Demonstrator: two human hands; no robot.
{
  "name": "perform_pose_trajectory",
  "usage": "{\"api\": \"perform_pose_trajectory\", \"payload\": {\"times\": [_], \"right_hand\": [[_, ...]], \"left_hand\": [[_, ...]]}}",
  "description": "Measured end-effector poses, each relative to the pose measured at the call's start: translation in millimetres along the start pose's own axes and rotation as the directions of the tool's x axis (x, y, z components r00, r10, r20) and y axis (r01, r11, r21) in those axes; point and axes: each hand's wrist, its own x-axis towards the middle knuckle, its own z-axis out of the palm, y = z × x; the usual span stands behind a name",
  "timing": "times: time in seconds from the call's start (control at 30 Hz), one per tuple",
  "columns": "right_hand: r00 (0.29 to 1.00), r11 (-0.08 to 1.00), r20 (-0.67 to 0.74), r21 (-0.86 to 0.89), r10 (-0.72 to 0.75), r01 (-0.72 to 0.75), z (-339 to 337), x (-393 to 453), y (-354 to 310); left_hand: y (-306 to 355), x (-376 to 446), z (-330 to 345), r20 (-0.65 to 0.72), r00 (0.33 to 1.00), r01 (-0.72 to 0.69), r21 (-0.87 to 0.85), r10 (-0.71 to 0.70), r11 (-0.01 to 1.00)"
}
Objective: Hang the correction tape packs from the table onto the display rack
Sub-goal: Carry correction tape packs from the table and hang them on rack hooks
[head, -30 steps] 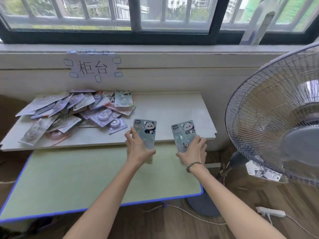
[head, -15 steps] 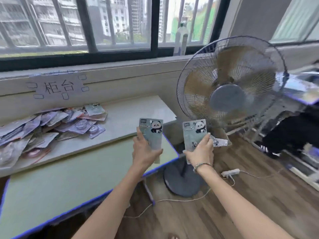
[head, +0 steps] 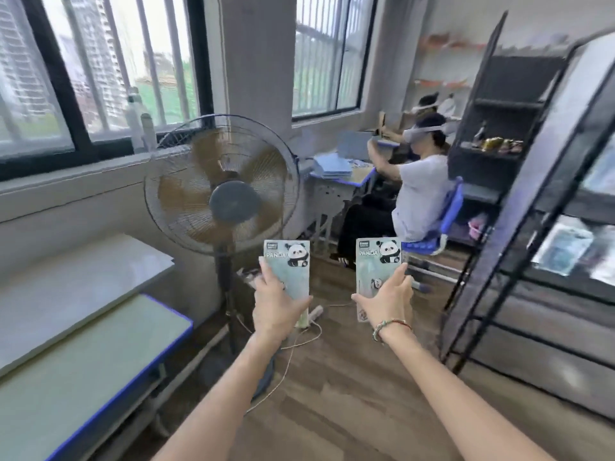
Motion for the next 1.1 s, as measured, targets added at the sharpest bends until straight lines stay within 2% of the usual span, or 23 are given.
{"api": "perform_pose_trajectory", "payload": {"times": [0.2, 0.33, 0.53, 0.73, 1.1], "right_hand": [[0.967, 0.980, -0.162, -0.012, 0.196, -0.201, -115.2, 29.7, 136.3], [0.921, 0.947, -0.252, -0.046, 0.296, -0.317, -194.4, 44.4, 234.4], [0.848, 0.885, -0.338, -0.078, 0.409, -0.458, -287.3, 51.7, 352.6], [0.770, 0.824, -0.408, -0.068, 0.491, -0.562, -342.9, 56.1, 429.1], [0.674, 0.758, -0.471, -0.017, 0.569, -0.652, -389.7, 91.1, 512.2]], "left_hand": [[110.6, -43.8, 128.0, 0.188, 0.971, -0.139, -0.042, 0.145, 0.989], [188.1, -92.3, 220.4, 0.309, 0.920, -0.213, -0.120, 0.240, 0.970], [272.5, -155.5, 326.8, 0.437, 0.847, -0.251, -0.173, 0.303, 0.952], [327.9, -197.5, 400.2, 0.517, 0.780, -0.307, -0.175, 0.352, 0.936], [398.3, -225.0, 501.5, 0.588, 0.688, -0.384, -0.202, 0.425, 0.901]]}}
